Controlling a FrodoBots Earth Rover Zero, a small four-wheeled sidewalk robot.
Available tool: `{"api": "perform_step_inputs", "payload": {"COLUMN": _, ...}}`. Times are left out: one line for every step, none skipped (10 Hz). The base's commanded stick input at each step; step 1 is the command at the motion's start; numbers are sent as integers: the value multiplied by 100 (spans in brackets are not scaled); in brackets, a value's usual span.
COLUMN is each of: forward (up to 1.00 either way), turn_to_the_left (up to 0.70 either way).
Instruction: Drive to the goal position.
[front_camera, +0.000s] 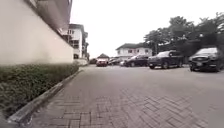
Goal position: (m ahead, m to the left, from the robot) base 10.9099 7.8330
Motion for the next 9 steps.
{"api": "perform_step_inputs", "payload": {"forward": 70, "turn_to_the_left": 0}}
{"api": "perform_step_inputs", "payload": {"forward": 70, "turn_to_the_left": 0}}
{"api": "perform_step_inputs", "payload": {"forward": 70, "turn_to_the_left": 0}}
{"api": "perform_step_inputs", "payload": {"forward": 70, "turn_to_the_left": 0}}
{"api": "perform_step_inputs", "payload": {"forward": 70, "turn_to_the_left": 0}}
{"api": "perform_step_inputs", "payload": {"forward": 70, "turn_to_the_left": 2}}
{"api": "perform_step_inputs", "payload": {"forward": 70, "turn_to_the_left": 25}}
{"api": "perform_step_inputs", "payload": {"forward": 70, "turn_to_the_left": 22}}
{"api": "perform_step_inputs", "payload": {"forward": 70, "turn_to_the_left": 1}}
